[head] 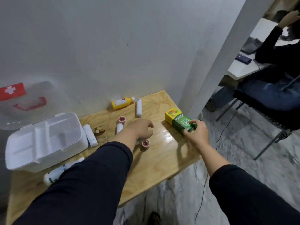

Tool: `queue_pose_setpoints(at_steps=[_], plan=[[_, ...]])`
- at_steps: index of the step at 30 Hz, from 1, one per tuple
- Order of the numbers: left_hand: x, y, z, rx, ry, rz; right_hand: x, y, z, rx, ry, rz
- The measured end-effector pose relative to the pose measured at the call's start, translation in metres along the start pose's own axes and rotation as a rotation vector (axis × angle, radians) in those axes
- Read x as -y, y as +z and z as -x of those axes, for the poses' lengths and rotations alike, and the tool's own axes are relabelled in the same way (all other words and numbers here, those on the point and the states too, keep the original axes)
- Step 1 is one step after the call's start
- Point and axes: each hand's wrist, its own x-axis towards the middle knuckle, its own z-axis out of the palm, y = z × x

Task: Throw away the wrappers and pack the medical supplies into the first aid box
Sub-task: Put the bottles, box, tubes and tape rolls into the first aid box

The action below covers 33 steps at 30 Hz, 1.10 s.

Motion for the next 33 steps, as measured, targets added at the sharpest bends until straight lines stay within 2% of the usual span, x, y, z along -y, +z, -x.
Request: queue_pose_setpoints(at_steps=[7,13,20,25,29,33], plan=[[0.036,-0.044,0.033,-0.166,-0.101,0.120,0.085,-0.008,-0.012,0.129,-0.278,0.039],[0.105,-0.071,0.087,-0.257,-0.216,0.188,0.169,0.019,0.020,0.265,-0.532,0.054],[0.196,-0.062,0.146,-0.373,-0.344,0.152,0.247,0.068,0.073,0.392,-0.790,0.188],[0.247,-0.037,0.173,-0.328,-0.462,0.074,0.285,0.109,0.102,0.421,-0.973,0.386],[0.268,-0.017,0.184,-0.293,-0.490,0.084,0.306,0.143,0.120,0.456,-1.053,0.529],[0.272,-0.007,0.188,-0.327,-0.430,0.003,0.310,0.182,0.129,0.522,-1.003,0.580]])
